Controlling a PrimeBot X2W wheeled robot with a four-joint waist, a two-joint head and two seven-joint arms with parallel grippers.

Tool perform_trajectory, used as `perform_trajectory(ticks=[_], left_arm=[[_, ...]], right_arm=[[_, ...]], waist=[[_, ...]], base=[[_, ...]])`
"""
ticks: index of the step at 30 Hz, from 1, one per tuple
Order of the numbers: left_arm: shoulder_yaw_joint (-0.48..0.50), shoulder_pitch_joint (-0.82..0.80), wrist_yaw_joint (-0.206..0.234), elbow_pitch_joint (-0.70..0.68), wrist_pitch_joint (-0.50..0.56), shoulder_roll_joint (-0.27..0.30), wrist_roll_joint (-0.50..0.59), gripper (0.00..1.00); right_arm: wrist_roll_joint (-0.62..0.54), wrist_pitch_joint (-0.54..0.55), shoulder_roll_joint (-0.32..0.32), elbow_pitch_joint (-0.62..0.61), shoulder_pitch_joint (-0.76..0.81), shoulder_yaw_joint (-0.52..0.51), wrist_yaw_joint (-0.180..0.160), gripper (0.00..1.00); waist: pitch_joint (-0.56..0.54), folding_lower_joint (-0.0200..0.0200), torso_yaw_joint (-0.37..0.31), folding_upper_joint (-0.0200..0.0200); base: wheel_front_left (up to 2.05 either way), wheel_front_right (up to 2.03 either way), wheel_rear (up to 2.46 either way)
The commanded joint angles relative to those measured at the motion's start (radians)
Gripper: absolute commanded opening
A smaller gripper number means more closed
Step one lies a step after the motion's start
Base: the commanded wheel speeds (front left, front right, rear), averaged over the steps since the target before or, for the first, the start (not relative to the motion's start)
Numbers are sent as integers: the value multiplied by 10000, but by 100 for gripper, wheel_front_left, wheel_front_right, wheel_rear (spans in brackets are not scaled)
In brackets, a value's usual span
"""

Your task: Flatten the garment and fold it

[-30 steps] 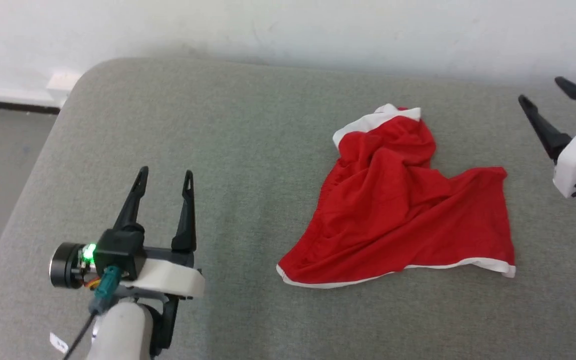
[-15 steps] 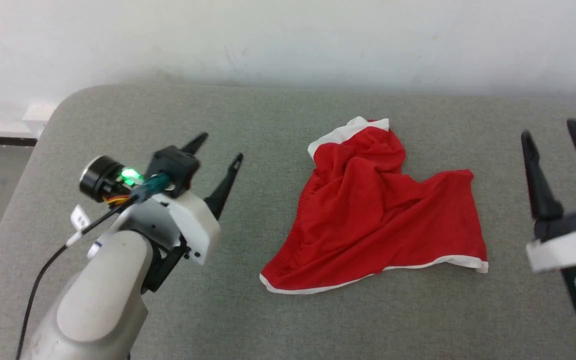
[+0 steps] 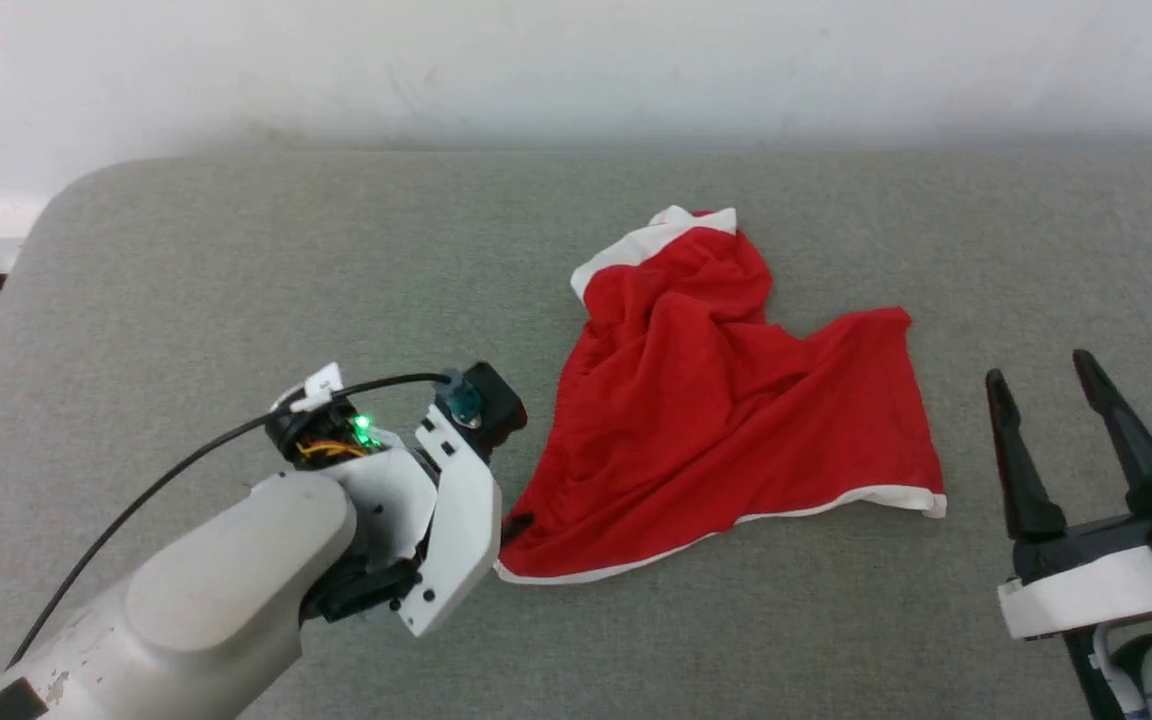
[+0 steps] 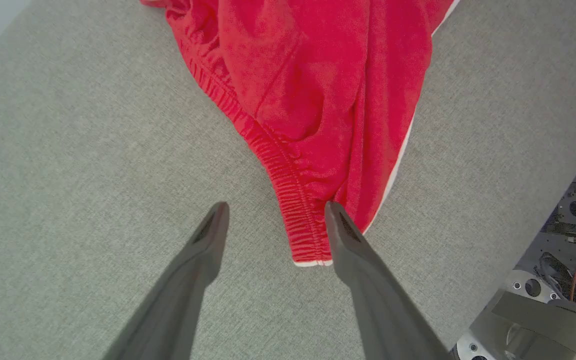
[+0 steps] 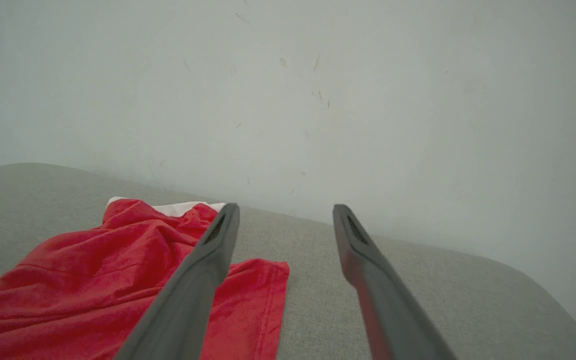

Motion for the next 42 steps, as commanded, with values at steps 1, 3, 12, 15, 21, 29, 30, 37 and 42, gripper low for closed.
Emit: perform_trajectory(ticks=[1,3,12,15,21,29,30,37,42], left_arm=[[-602,-354,-3,206,375,84,-588,100],[-896,-467,-3,307,539,91,-785,100],[-2567,-889,-3,1570,980,-235,-1261,100],[-2623,-892,-3,1913,772,-459,-1365,100],[-2652,-660,-3,1824,834,-461,-995,0],[-2654,-729,-3,1567,-1097,-102,-1149,0],[-2654,-745,-3,1567,-1258,-72,-1173,0],[-2655,-752,-3,1544,-1918,-153,-986,0],[-2655,-897,-4,1660,-2244,-357,-862,0]], right_arm=[[-40,-45,122,99,-3,121,-9,100],[-42,-45,128,160,-41,179,-9,100],[-43,-45,12,427,-517,309,-9,100],[-60,-45,-264,488,-734,436,-9,100],[117,232,-1132,464,-1458,951,-9,100],[2438,4237,-3897,116,-2614,3748,-9,100],[2958,4947,-4317,81,-2793,4196,-9,100],[5267,8138,-5820,333,-4179,6533,-9,100],[5846,8470,-5427,1457,-4971,7617,-9,100]], waist=[[207,0,-265,0],[245,0,-323,0],[502,0,-612,0],[513,0,-601,0],[407,0,-447,0],[204,0,-217,0],[198,0,-172,0],[456,0,162,0],[856,0,349,0]], base=[[0,0,0],[0,0,0],[0,0,0],[0,0,0],[0,0,0],[0,0,0],[0,0,0],[0,0,0],[0,0,0]])
